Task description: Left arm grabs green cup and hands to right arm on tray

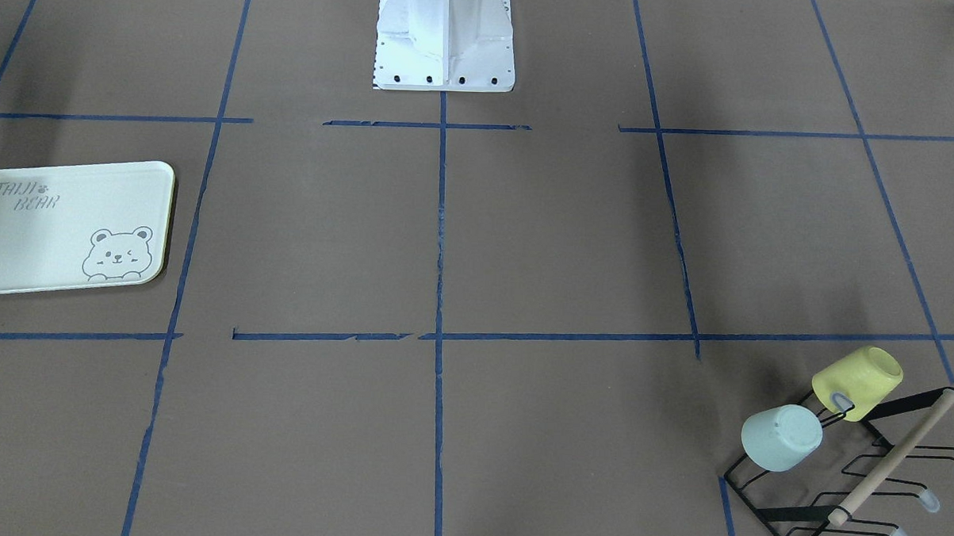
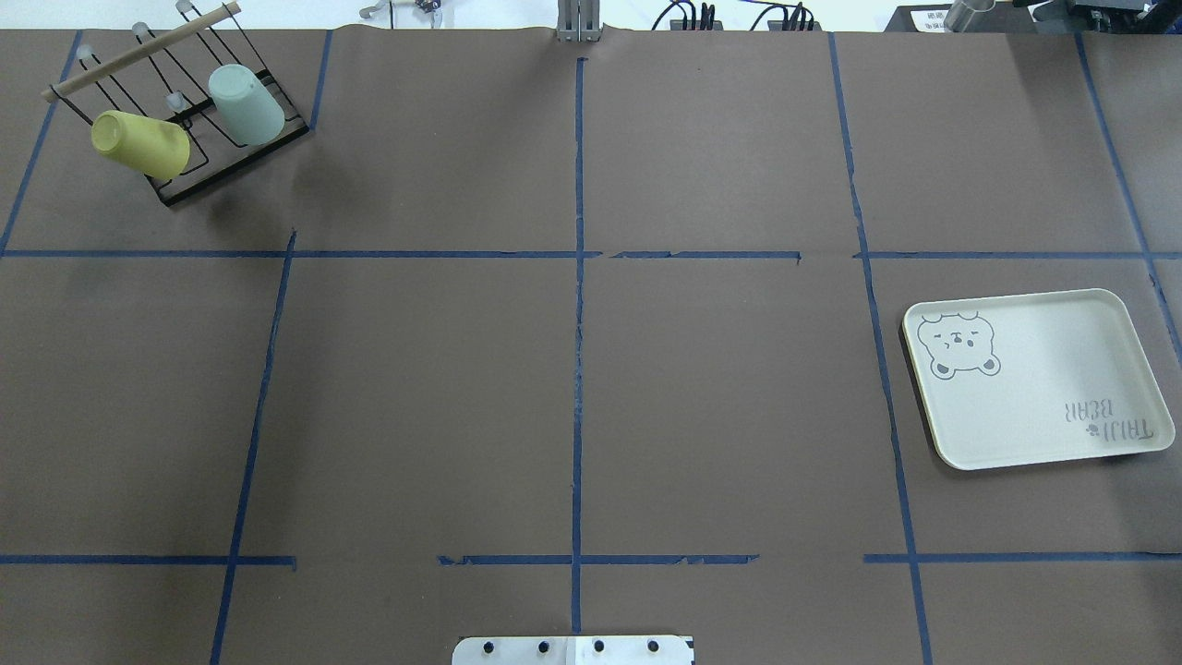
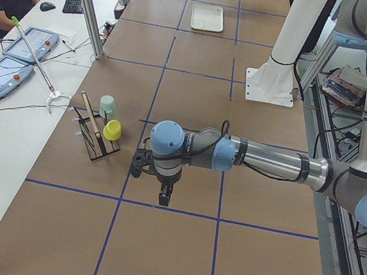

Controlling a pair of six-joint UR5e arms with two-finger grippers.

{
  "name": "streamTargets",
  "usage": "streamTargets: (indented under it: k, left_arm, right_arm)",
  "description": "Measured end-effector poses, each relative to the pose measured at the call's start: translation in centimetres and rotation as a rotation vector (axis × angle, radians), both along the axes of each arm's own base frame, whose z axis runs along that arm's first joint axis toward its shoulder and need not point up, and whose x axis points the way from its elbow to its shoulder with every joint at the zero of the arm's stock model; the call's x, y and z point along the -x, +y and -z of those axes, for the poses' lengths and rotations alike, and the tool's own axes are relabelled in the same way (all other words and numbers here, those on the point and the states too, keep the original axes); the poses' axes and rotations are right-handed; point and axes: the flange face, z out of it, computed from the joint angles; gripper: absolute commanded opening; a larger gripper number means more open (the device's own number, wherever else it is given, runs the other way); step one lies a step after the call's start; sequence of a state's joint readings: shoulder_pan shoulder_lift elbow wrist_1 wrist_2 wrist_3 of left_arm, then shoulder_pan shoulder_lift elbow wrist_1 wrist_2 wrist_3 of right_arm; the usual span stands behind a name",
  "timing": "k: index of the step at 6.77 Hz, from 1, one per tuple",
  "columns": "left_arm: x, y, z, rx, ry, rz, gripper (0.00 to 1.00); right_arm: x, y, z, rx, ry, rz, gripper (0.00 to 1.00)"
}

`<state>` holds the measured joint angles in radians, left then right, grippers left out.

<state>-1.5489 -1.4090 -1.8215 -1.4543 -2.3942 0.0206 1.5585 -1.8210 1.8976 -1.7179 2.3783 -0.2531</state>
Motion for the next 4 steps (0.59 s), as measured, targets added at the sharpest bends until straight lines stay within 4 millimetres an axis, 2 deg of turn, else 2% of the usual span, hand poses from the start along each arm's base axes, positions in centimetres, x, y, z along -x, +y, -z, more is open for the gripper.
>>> streamTargets:
  k: [4]
  left_arm:
    - [-0.58,0.10,-0.06,0.002,-0.001,-0.012,1.00]
  right_arm:
    - [0.05,0.36,-0.02,0.002,-0.003,0.000,1.00]
